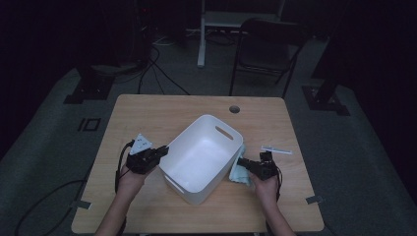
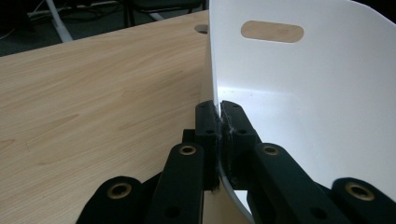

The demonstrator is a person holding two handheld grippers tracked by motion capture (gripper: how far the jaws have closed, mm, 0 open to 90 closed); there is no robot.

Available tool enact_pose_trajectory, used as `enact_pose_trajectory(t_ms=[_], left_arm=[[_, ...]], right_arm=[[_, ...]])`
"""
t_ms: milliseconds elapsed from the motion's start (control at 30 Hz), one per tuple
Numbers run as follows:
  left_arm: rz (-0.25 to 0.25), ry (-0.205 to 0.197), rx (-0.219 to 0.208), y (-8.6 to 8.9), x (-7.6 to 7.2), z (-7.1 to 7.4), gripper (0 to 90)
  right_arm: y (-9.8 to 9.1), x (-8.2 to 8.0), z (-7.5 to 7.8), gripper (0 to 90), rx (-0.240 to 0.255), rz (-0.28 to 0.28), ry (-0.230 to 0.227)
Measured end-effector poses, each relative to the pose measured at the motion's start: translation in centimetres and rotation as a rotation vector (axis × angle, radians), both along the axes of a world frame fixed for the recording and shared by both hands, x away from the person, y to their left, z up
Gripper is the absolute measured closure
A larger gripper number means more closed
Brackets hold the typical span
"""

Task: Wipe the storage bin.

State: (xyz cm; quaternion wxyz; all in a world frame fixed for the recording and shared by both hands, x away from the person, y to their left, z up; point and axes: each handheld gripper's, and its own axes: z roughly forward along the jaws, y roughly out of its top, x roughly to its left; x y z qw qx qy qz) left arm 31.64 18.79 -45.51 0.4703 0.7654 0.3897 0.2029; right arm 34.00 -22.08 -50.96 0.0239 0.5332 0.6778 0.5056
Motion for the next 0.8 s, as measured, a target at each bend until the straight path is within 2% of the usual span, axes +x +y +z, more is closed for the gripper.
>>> enact_pose_trajectory(t_ms=[33,67,133,233,367,567,800], left_arm=[[0.0,-0.001,0.001,0.0,0.0,0.0,86.0],[0.0,-0.001,0.001,0.0,0.0,0.0,86.0],[-0.001,0.011,-0.002,-0.1,0.0,0.0,85.9],[-0.008,0.012,0.004,-0.4,-0.2,0.1,85.7],[-0.018,0.01,0.012,-0.6,-0.2,0.0,85.3],[-0.022,0.003,0.012,-0.7,-0.2,-0.1,85.0],[-0.028,0.001,0.015,-0.9,-0.3,-0.1,84.7]], right_arm=[[0.1,-0.5,1.0,83.5,0.002,0.002,-0.039],[0.1,-0.5,1.0,83.5,0.002,0.002,-0.039],[0.2,-1.5,3.2,83.5,0.037,0.008,-0.119],[0.2,-1.9,4.1,83.4,0.045,0.009,-0.15],[0.0,-1.4,3.3,83.5,0.044,-0.01,-0.13],[0.1,-0.7,2.0,83.5,0.006,-0.024,-0.096],[0.1,0.2,0.1,83.5,-0.02,-0.031,-0.032]])
